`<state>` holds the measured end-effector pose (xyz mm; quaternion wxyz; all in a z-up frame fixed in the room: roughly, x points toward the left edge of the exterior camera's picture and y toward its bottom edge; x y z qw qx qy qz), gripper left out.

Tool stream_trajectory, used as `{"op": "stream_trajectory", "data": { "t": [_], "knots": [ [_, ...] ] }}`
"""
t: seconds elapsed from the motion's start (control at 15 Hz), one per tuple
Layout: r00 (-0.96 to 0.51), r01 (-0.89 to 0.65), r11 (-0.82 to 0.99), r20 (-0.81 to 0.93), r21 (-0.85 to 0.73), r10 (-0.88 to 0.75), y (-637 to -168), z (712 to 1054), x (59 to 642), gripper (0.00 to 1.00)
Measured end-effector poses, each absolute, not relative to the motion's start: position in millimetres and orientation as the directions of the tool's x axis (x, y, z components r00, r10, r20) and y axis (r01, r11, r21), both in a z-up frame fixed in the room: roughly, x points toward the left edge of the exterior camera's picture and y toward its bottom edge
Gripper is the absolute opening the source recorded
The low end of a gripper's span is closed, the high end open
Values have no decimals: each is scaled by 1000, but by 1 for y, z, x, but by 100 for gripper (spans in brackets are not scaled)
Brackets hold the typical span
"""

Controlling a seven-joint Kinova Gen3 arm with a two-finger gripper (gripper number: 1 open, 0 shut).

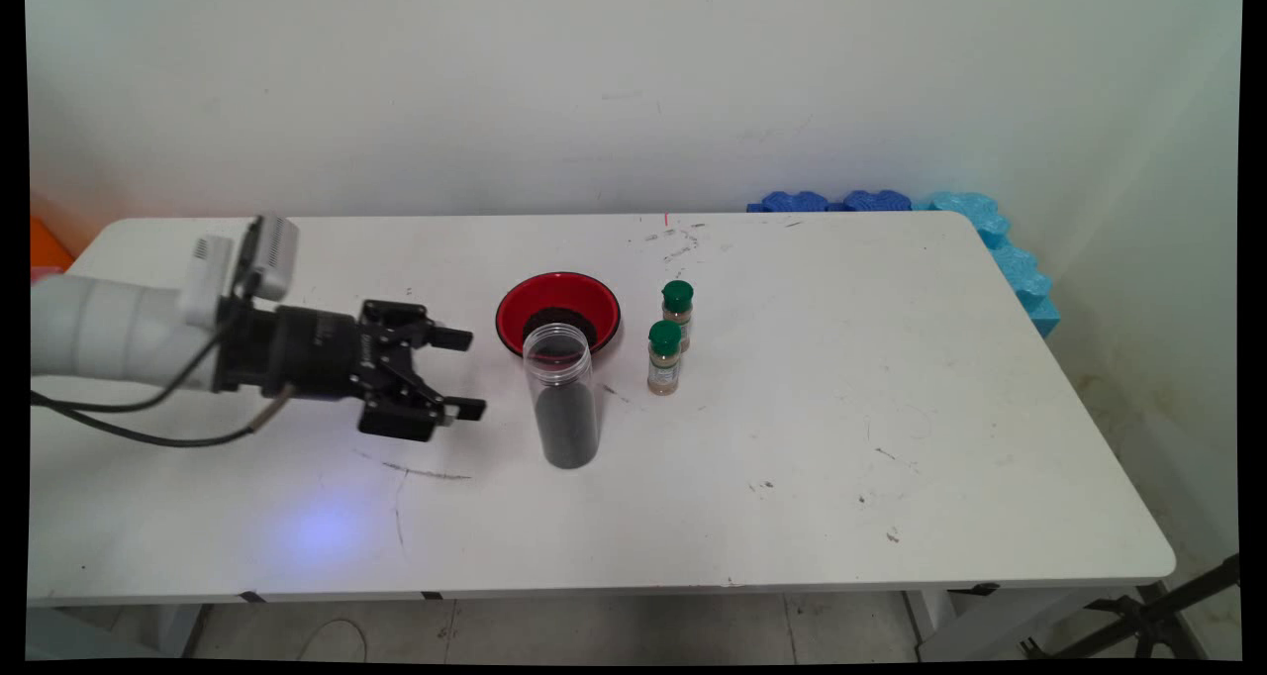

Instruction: Pick up the black seasoning powder from the table

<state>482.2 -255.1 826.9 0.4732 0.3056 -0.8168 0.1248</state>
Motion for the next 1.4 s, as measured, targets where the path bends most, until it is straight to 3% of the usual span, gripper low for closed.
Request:
{"op": "stream_trajectory", "data": {
  "t": [0.53, 1.4],
  "knots": [
    [-341, -613, 784, 863, 97, -373, -272, 793, 450, 100],
    [-335, -588, 804, 879, 86, -339, -291, 771, 426, 100]
  ]
}}
